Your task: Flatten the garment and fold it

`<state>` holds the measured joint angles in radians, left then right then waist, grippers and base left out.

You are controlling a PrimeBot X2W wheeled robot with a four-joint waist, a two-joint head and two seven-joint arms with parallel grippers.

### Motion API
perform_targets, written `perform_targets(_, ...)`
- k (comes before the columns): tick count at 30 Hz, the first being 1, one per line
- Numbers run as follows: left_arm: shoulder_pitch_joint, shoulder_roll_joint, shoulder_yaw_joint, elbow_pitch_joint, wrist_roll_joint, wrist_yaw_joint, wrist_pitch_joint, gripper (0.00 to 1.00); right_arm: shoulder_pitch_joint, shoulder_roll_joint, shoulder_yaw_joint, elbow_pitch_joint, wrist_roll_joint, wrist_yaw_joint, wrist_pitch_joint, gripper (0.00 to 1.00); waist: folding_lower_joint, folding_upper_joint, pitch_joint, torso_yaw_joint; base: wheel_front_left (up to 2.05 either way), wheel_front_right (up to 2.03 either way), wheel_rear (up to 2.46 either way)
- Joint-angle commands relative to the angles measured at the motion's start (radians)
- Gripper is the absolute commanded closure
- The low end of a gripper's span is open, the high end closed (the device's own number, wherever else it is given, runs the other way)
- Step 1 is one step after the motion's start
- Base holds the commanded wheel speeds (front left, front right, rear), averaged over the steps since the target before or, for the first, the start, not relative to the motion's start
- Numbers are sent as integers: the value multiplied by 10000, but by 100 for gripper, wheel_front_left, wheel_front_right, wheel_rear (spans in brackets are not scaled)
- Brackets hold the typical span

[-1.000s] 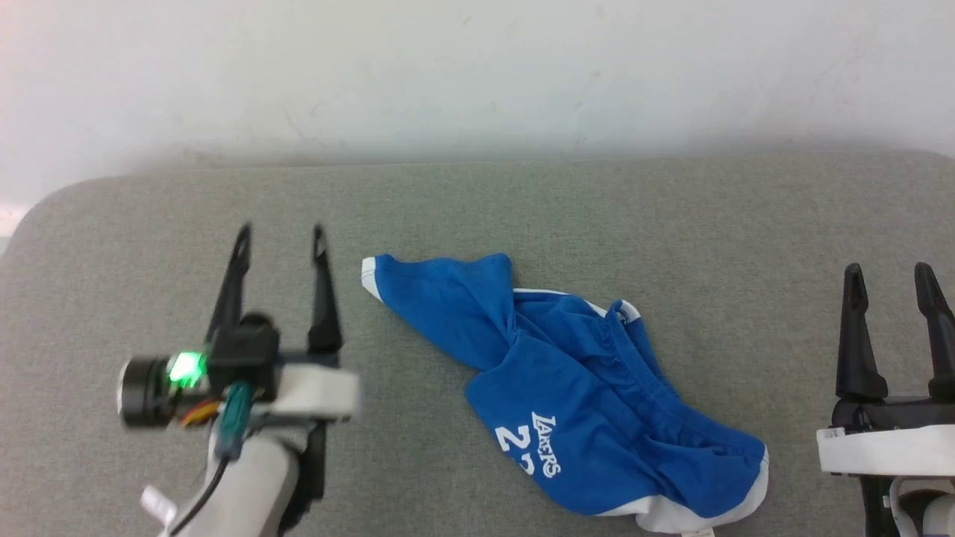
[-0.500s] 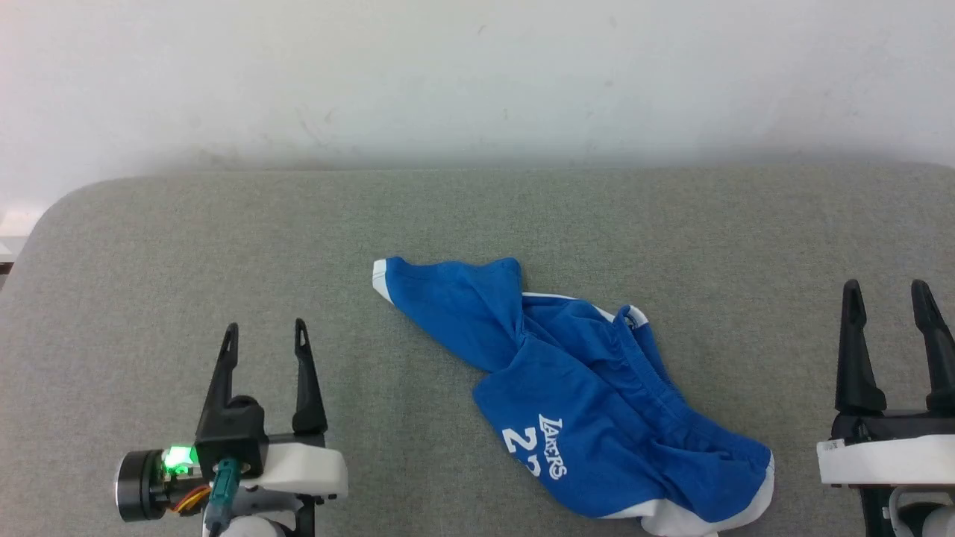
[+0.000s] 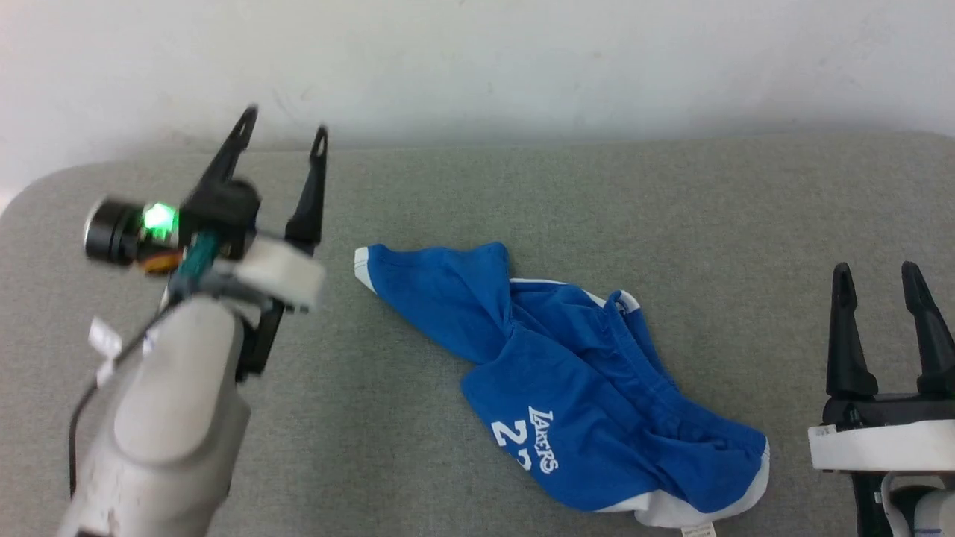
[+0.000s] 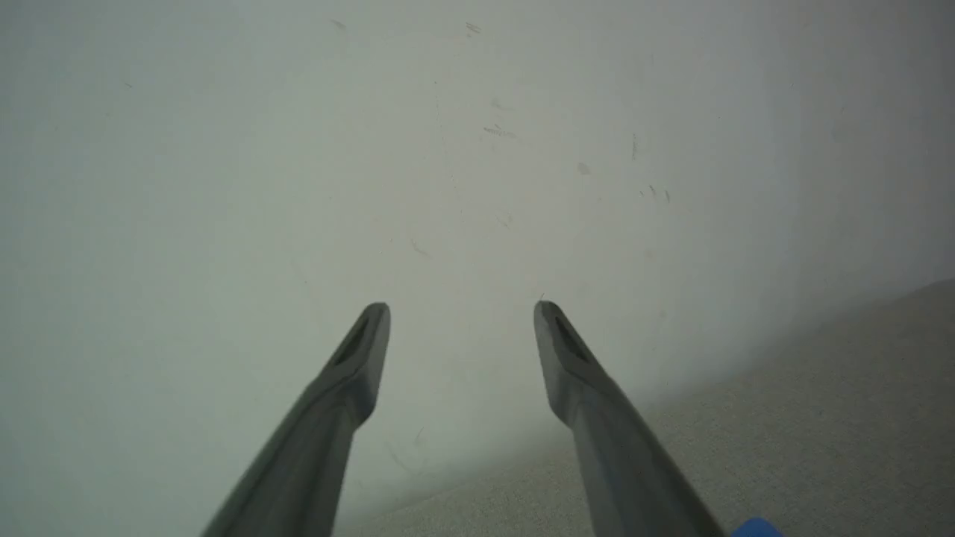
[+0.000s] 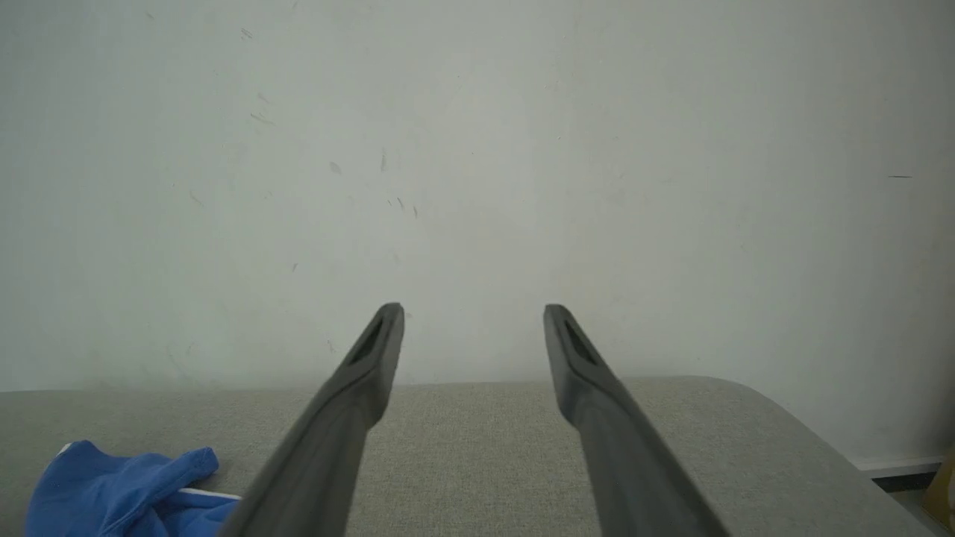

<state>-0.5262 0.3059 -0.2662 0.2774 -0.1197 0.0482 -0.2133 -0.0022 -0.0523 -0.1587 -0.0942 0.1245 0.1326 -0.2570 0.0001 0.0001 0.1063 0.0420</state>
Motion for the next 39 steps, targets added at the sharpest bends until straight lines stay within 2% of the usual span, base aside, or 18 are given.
perform_targets(1,-710,8,-171,334,-6,-358,294,0,-195,20,14,-32,80,-19,-47,0,-1,-1,269,-230,0,0,0)
perform_targets(5,-2581,-196,-800,1451,-83,-1290,1545,0,-435,20,32,-28,131,-19,-47,0,-1,-1,719,-537,0,0,0)
perform_targets(9,-3956,-546,-1774,2592,-432,-1723,3134,0,-737,20,98,-15,199,-19,-47,0,-1,-1,1189,-954,0,0,0)
perform_targets(12,-4751,-667,-3129,3135,-1119,-1779,4433,0,-924,20,111,-1,271,-19,-47,0,-1,-1,1538,-1292,0,0,0)
perform_targets(15,-5386,-529,-4869,3278,-2560,-1784,5841,0,-1100,20,130,23,365,-19,-47,0,-1,-1,1903,-1611,0,0,0)
perform_targets(19,-6173,134,-7174,3096,-4281,-1786,7692,0,-1353,20,190,24,502,-19,-47,0,-1,-1,2343,-1998,0,0,0)
perform_targets(23,-6840,909,-9123,2842,-5508,-1787,8980,0,-1549,20,192,30,618,-19,-47,0,-1,-1,2675,-2306,0,0,0)
perform_targets(26,-7029,1268,-9827,2747,-6236,-1787,9499,0,-1650,20,178,43,695,-19,-47,0,-1,-1,2865,-2471,0,0,0)
perform_targets(32,-6806,1612,-10117,2596,-6305,-1788,9770,0,-1758,20,188,75,771,-19,-47,0,-1,-1,3018,-2571,0,0,0)
perform_targets(33,-6657,1670,-10127,2397,-6173,-1788,9883,72,-1742,20,161,83,767,-19,-47,0,-1,-1,2988,-2534,0,0,0)
perform_targets(34,-6533,1723,-10131,2191,-6147,-1788,9881,100,-1713,20,106,99,751,-19,-47,0,-1,-1,2927,-2453,0,0,0)
perform_targets(39,-6434,2101,-10137,1133,-6218,-1788,8916,100,-1394,20,-40,125,487,-19,-47,0,-1,-1,2234,-1717,0,0,0)
